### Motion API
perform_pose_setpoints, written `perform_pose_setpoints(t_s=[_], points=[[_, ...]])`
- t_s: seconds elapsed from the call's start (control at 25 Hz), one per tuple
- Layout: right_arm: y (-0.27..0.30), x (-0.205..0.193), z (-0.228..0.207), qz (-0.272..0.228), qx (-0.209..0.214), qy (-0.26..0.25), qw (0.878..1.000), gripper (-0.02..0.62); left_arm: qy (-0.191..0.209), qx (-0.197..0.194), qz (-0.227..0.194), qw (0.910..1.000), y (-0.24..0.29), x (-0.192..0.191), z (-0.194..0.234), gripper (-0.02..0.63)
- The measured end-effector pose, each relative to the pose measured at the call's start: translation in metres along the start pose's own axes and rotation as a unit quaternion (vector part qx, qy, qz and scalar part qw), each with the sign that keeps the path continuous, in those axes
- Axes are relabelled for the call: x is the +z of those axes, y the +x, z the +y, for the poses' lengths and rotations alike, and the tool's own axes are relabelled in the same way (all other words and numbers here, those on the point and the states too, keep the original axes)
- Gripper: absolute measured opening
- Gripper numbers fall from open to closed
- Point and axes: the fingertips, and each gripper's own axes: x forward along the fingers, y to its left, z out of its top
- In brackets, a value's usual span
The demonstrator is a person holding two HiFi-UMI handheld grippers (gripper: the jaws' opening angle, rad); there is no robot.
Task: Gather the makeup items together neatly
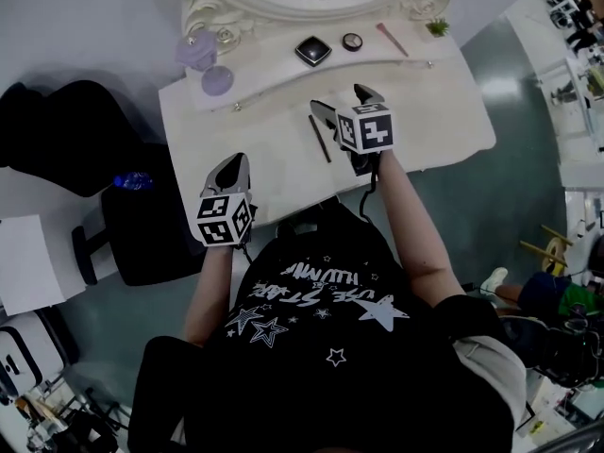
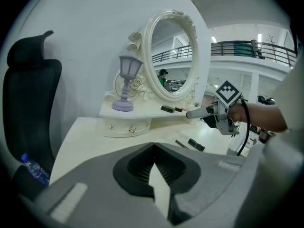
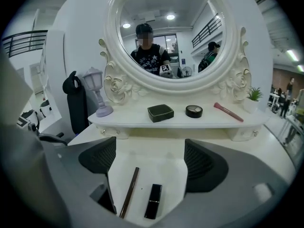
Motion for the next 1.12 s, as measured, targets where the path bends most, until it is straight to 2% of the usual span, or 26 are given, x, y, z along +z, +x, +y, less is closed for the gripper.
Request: perform_pose_setpoints(t_s=[0.36,0.76,0.96,1.12], points=[[0.036,0.037,-0.021,0.017,0.040,-0.046,0.998,0.474,-0.035,0.063,-0.012,0.9973,0.022,0.015,-0.001,0.002],[0.079,0.082,-0.022,0.022,0.077,-0.087,0.993,0.466,-0.051,0.112,-0.008,0.9924,0.029,0.019,0.001,0.002],[0.095,0.082,-0.023,0.050,0.081,-0.094,0.991,0.459,-0.059,0.125,-0.004,0.9904,0.028,0.017,0.003,0.002],[0.102,0.079,-0.024,0.068,0.081,-0.095,0.990,0.416,-0.064,0.133,-0.005,0.9890,0.029,0.015,0.002,0.002]])
